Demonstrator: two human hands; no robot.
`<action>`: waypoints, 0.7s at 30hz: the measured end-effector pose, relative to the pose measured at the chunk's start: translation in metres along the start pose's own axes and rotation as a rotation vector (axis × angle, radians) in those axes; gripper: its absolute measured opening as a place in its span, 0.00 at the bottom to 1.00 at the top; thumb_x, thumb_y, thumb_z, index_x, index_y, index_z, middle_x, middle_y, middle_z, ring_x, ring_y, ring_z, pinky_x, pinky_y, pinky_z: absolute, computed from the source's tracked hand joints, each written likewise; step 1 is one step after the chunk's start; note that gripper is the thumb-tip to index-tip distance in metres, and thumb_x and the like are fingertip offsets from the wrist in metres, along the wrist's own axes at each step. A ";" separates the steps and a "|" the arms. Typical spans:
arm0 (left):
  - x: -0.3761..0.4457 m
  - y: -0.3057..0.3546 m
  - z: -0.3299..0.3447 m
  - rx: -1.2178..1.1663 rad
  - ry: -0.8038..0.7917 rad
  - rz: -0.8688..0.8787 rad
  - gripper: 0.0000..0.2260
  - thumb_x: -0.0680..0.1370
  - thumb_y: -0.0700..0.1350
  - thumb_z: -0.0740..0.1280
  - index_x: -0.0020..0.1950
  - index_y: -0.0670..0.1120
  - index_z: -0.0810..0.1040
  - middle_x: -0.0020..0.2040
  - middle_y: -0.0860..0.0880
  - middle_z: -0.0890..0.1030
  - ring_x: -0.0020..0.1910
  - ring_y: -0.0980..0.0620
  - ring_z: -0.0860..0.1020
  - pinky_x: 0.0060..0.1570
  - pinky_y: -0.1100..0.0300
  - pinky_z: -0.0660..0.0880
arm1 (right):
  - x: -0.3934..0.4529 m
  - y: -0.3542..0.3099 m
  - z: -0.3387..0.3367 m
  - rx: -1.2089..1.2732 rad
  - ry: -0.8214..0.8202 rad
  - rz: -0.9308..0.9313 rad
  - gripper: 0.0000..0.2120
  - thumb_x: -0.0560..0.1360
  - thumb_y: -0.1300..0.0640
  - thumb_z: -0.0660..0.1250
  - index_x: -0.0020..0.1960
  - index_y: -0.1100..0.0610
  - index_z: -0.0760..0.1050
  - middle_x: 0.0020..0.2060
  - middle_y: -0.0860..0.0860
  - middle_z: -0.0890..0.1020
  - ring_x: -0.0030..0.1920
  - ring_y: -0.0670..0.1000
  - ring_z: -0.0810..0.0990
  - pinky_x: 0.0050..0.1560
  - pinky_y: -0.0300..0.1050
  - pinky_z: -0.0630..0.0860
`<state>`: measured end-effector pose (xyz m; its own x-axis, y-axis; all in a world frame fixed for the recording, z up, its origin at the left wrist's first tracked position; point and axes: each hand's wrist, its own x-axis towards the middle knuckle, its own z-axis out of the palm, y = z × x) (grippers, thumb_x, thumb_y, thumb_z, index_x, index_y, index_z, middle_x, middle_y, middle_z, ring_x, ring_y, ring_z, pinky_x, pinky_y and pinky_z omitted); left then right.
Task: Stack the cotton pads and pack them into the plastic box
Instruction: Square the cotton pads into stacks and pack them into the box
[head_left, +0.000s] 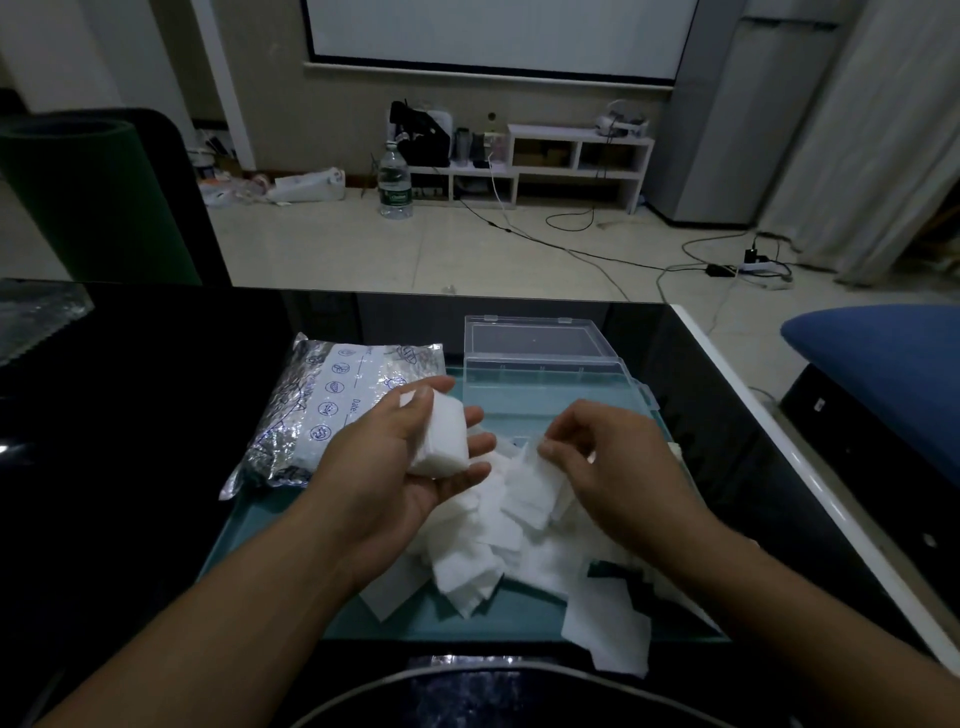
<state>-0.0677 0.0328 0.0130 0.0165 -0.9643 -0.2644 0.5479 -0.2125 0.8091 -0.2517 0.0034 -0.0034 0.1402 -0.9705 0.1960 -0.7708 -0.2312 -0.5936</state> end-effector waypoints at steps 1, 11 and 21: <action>0.000 0.001 -0.002 -0.002 0.004 0.000 0.11 0.84 0.46 0.56 0.55 0.47 0.77 0.53 0.38 0.82 0.40 0.45 0.83 0.32 0.54 0.79 | 0.000 0.000 0.003 -0.118 0.006 -0.067 0.02 0.76 0.52 0.69 0.45 0.47 0.77 0.40 0.42 0.80 0.44 0.44 0.77 0.48 0.45 0.76; -0.004 -0.001 0.004 0.063 0.003 -0.008 0.11 0.84 0.46 0.56 0.56 0.47 0.78 0.52 0.40 0.81 0.39 0.46 0.82 0.33 0.54 0.80 | 0.000 -0.018 -0.034 0.528 -0.075 -0.001 0.07 0.76 0.60 0.67 0.44 0.49 0.79 0.34 0.48 0.83 0.31 0.41 0.78 0.33 0.31 0.74; -0.018 -0.013 0.015 0.014 -0.240 -0.191 0.16 0.84 0.48 0.54 0.65 0.47 0.76 0.57 0.44 0.84 0.53 0.39 0.83 0.39 0.52 0.81 | -0.004 -0.026 0.000 0.386 0.007 -0.145 0.06 0.74 0.59 0.71 0.44 0.49 0.82 0.39 0.44 0.82 0.41 0.42 0.79 0.39 0.33 0.75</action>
<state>-0.0875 0.0503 0.0144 -0.2844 -0.9162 -0.2823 0.5103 -0.3939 0.7645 -0.2318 0.0131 0.0111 0.2252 -0.9258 0.3036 -0.4532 -0.3753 -0.8085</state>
